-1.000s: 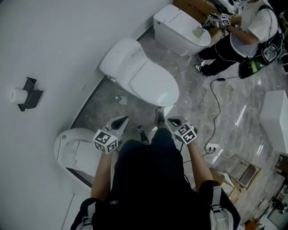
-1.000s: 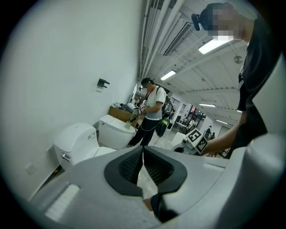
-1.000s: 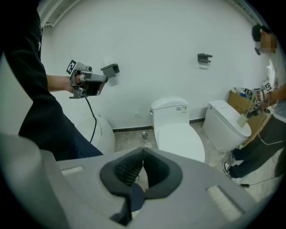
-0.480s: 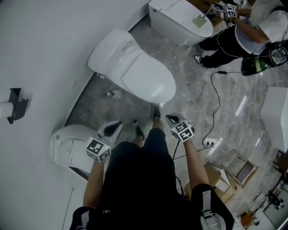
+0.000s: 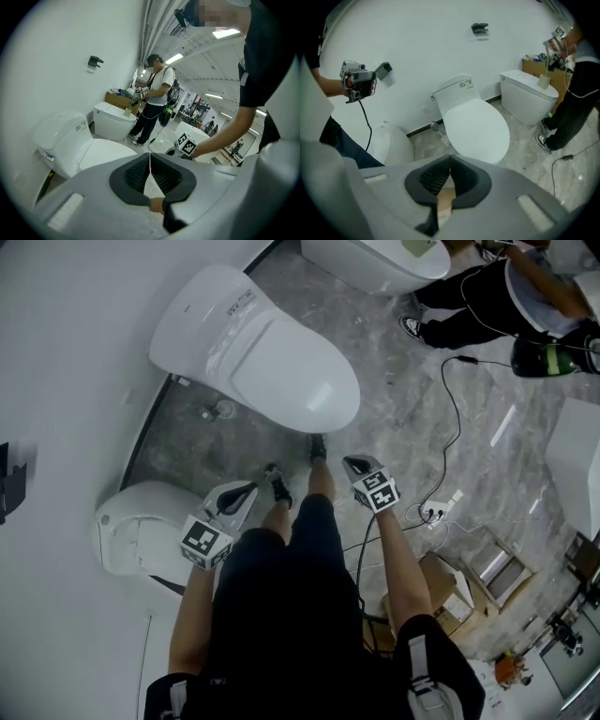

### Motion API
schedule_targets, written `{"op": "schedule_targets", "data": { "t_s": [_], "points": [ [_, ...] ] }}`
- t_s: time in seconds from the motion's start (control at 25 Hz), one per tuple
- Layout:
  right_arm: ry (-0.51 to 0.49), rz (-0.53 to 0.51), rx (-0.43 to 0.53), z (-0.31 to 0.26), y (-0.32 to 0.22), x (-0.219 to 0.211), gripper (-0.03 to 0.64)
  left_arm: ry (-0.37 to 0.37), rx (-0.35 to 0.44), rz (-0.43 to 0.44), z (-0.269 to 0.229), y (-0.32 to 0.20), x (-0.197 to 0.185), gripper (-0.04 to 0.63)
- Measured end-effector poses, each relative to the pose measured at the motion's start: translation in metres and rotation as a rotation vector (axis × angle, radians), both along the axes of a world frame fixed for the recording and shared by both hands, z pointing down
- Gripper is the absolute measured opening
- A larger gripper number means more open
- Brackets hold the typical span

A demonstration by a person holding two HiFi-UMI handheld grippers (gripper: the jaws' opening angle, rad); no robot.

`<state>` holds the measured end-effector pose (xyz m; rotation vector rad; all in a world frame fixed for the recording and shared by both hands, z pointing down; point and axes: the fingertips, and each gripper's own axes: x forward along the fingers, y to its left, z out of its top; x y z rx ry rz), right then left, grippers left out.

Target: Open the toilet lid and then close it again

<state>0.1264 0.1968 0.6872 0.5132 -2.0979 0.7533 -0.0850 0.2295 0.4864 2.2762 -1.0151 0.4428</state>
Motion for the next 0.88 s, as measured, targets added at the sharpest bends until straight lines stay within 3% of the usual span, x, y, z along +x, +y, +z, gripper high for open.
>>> {"op": "schedule_targets", "data": {
  "t_s": [0.36,0.56,0.88],
  "points": [
    [0.023,0.107,-0.066,0.091,-0.029,0.024,0.003,0.011,-0.058,-0.008,0.053,-0.012,0.011,0.015],
    [0.083,0.209,-0.119,0.149,-0.045,0.038,0.003,0.017,-0.077,-0.019,0.081,-0.024,0.014,0.015],
    [0.069,0.339,-0.143,0.195,-0.064,0.047,0.003,0.024,-0.102,0.005,0.109,-0.036,0.027,0.016]
  ]
}}
